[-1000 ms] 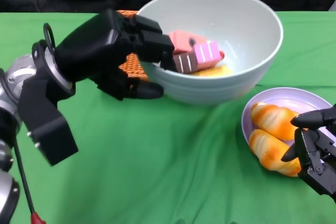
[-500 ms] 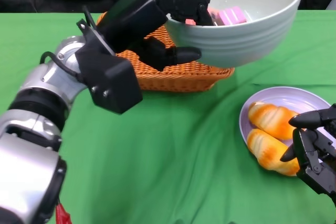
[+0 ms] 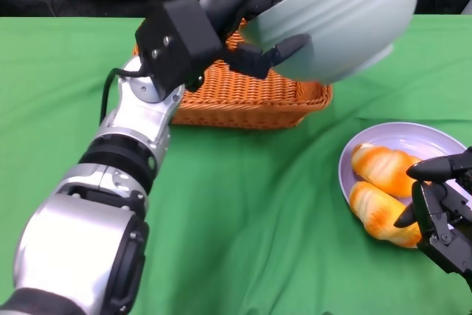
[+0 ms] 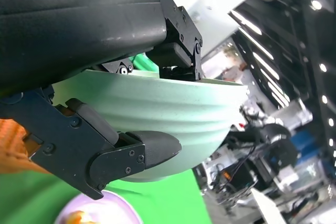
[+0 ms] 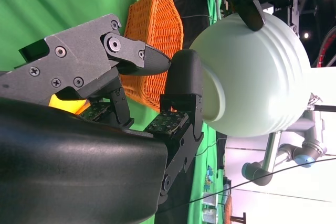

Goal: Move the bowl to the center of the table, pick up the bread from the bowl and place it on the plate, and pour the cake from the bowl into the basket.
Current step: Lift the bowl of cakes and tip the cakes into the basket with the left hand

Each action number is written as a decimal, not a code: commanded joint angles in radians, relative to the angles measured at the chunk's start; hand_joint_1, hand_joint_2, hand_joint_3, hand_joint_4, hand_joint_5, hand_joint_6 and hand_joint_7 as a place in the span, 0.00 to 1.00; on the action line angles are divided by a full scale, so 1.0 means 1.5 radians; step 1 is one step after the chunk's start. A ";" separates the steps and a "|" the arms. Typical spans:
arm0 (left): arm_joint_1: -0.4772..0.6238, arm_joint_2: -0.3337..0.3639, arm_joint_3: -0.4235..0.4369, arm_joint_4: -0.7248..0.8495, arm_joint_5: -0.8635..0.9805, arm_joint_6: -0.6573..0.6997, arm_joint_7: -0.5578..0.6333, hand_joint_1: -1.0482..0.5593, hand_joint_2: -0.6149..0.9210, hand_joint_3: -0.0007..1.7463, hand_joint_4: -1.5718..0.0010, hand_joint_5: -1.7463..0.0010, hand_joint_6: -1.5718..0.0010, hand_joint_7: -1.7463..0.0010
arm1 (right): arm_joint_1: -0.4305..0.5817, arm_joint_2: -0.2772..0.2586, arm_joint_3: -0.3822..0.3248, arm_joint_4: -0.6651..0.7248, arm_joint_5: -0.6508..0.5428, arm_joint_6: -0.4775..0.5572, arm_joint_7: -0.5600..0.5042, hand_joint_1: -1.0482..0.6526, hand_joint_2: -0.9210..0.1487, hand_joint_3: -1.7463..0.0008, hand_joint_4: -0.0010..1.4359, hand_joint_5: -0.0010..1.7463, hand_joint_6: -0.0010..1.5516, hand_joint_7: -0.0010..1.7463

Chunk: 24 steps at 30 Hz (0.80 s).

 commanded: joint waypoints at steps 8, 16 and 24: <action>-0.042 -0.044 0.069 0.004 -0.053 0.125 0.001 0.59 0.83 0.58 0.49 0.00 0.55 0.14 | 0.007 -0.003 -0.010 0.004 0.008 -0.007 0.001 0.54 0.16 0.59 0.48 0.93 0.45 0.68; -0.070 -0.093 0.181 0.022 -0.160 0.299 0.020 0.57 0.68 0.78 0.49 0.00 0.55 0.07 | 0.013 -0.006 -0.008 0.006 0.004 -0.015 0.006 0.54 0.15 0.60 0.46 0.94 0.43 0.70; -0.087 -0.115 0.294 0.021 -0.270 0.439 0.060 0.62 0.76 0.73 0.49 0.00 0.53 0.07 | 0.014 -0.005 -0.008 0.013 0.002 -0.025 0.009 0.54 0.15 0.60 0.46 0.94 0.43 0.70</action>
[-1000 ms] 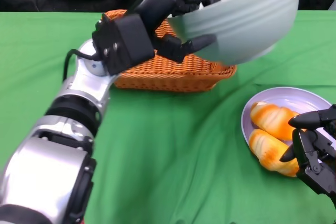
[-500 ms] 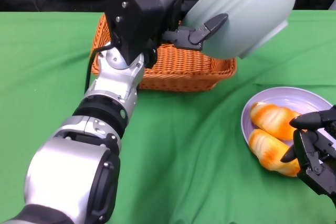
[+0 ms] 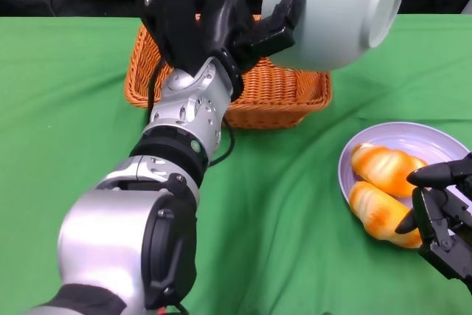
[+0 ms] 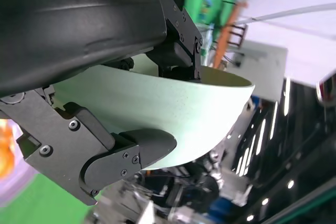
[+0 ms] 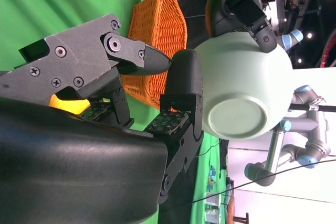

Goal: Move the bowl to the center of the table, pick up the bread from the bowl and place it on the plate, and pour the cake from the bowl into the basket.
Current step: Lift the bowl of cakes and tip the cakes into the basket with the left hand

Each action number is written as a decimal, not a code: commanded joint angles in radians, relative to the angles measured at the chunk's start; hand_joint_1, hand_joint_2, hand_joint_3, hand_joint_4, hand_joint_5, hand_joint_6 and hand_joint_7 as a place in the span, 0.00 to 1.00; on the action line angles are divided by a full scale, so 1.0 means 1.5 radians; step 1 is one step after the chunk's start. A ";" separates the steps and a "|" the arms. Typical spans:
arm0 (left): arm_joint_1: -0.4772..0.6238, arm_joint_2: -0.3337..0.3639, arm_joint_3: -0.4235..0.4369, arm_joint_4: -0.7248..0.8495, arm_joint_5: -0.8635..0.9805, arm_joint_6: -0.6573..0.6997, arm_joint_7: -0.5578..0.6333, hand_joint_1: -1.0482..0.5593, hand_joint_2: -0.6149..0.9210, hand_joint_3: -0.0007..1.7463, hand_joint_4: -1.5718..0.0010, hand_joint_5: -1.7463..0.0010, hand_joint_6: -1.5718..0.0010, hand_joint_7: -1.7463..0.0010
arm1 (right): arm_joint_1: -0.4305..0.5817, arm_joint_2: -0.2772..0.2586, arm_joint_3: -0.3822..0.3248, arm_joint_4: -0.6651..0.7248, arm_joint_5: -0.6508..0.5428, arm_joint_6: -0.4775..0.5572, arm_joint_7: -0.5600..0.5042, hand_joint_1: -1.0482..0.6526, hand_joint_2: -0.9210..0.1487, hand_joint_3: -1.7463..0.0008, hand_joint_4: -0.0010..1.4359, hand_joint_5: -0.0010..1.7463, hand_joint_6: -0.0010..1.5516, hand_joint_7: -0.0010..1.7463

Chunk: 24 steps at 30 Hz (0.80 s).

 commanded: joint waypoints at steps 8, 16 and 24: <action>-0.049 0.006 0.146 0.007 -0.150 0.126 0.071 0.60 0.81 0.64 0.48 0.00 0.57 0.03 | 0.004 -0.002 -0.006 0.005 0.004 -0.014 -0.002 0.54 0.15 0.60 0.46 0.95 0.43 0.70; -0.054 0.012 0.215 0.012 -0.221 0.171 0.119 0.57 0.82 0.62 0.48 0.00 0.59 0.03 | 0.003 -0.003 -0.007 0.009 0.008 -0.016 0.002 0.54 0.15 0.59 0.46 0.95 0.43 0.70; -0.056 0.013 0.246 0.014 -0.251 0.194 0.137 0.53 0.90 0.49 0.46 0.00 0.60 0.02 | 0.001 -0.001 -0.006 0.008 0.007 -0.012 -0.003 0.54 0.15 0.59 0.47 0.95 0.43 0.70</action>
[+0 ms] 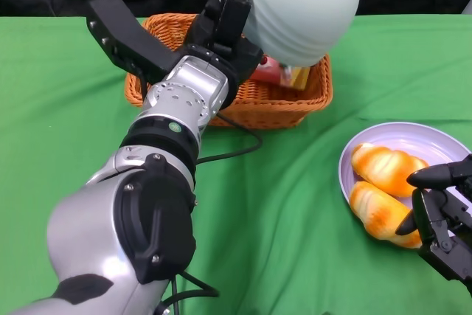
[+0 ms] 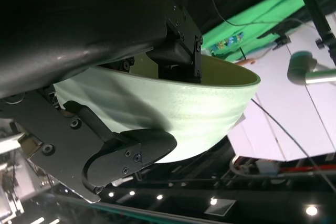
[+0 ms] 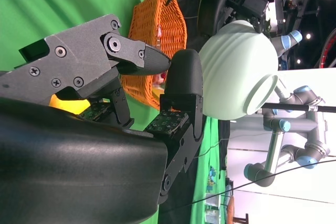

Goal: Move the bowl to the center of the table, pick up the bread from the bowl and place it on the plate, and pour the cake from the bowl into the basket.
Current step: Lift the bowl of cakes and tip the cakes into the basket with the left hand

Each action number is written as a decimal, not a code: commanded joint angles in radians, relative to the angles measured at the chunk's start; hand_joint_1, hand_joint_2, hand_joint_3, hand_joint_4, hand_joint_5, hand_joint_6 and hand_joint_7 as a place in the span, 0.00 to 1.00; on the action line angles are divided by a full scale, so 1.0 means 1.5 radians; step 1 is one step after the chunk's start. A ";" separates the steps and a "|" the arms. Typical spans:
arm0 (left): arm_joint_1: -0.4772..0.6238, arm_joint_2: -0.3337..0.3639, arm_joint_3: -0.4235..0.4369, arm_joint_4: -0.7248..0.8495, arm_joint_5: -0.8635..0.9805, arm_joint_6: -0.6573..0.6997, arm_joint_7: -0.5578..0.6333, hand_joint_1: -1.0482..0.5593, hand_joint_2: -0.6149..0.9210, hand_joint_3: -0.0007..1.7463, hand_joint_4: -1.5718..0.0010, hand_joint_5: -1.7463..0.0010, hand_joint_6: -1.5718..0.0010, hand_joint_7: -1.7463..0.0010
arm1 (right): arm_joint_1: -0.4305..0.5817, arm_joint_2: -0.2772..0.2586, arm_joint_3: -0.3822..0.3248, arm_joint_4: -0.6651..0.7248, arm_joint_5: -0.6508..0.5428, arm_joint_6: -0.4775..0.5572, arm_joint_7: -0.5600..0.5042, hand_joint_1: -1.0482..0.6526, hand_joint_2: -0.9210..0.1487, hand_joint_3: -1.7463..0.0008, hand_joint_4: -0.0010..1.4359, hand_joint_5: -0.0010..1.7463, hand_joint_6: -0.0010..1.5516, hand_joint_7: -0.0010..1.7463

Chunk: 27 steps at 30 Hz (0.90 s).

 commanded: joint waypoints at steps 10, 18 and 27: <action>-0.032 0.006 -0.018 -0.009 0.000 0.012 -0.014 0.54 0.88 0.49 0.47 0.00 0.59 0.03 | 0.002 -0.003 -0.006 0.004 0.007 -0.010 0.000 0.54 0.14 0.60 0.46 0.95 0.43 0.70; -0.034 0.018 -0.079 -0.019 0.054 0.003 -0.052 0.56 0.82 0.61 0.48 0.00 0.58 0.05 | 0.002 -0.004 -0.006 0.003 0.000 -0.013 -0.001 0.54 0.15 0.60 0.46 0.95 0.43 0.70; -0.019 0.052 -0.191 -0.038 0.159 -0.058 -0.172 0.58 0.82 0.64 0.50 0.00 0.60 0.01 | 0.001 -0.006 -0.008 0.002 -0.001 -0.012 -0.001 0.54 0.15 0.60 0.46 0.95 0.43 0.70</action>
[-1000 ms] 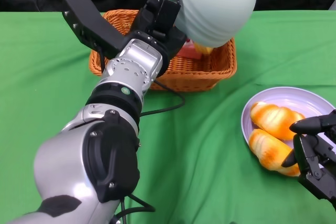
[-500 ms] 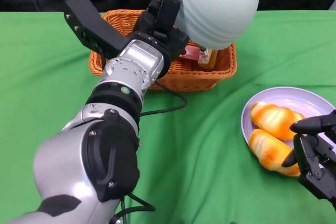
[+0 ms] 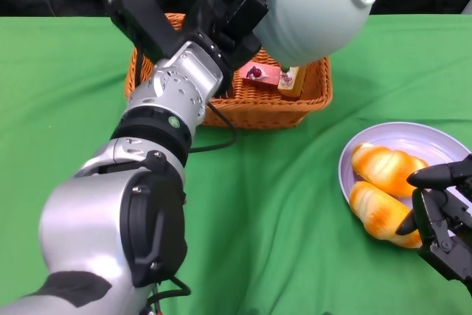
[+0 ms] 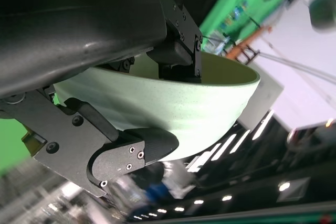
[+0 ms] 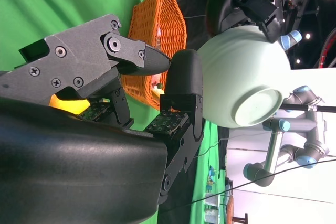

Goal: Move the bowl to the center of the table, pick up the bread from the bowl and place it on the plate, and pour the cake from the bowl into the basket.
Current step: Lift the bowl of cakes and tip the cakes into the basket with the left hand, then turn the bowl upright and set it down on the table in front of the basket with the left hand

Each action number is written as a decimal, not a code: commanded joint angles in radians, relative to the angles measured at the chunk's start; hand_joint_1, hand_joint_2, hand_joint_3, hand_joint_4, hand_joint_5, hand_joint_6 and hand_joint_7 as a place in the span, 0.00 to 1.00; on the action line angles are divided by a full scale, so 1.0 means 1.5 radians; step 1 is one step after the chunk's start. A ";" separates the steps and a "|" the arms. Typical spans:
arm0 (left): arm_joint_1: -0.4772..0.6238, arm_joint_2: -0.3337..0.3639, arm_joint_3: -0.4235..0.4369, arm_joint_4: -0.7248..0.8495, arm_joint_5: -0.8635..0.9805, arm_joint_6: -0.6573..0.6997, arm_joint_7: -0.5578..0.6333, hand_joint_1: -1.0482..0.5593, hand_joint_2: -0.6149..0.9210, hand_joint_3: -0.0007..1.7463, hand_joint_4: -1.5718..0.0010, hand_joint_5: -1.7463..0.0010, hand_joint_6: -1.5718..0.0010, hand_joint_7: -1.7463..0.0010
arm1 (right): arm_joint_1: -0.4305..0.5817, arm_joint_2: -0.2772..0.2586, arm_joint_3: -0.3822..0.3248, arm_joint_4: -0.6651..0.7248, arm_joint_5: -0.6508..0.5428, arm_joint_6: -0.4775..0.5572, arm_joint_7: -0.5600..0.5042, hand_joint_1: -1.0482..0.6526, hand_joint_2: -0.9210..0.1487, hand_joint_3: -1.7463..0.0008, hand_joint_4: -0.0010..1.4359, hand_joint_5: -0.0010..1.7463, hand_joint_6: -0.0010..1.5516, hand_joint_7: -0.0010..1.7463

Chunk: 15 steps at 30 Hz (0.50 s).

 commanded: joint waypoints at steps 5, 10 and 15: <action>-0.013 0.044 -0.070 -0.033 0.063 -0.052 -0.117 0.57 0.83 0.64 0.51 0.00 0.57 0.04 | 0.000 -0.007 -0.009 0.002 0.004 -0.007 0.000 0.54 0.15 0.60 0.46 0.95 0.43 0.70; 0.002 0.086 -0.152 -0.066 0.138 -0.126 -0.207 0.56 0.77 0.66 0.50 0.00 0.54 0.06 | 0.000 -0.005 -0.009 -0.001 0.000 -0.004 -0.005 0.54 0.15 0.60 0.47 0.95 0.43 0.70; 0.029 0.124 -0.210 -0.100 0.188 -0.223 -0.286 0.53 0.72 0.71 0.50 0.00 0.57 0.04 | -0.002 -0.006 -0.009 -0.003 0.003 0.000 -0.006 0.54 0.14 0.61 0.46 0.95 0.43 0.70</action>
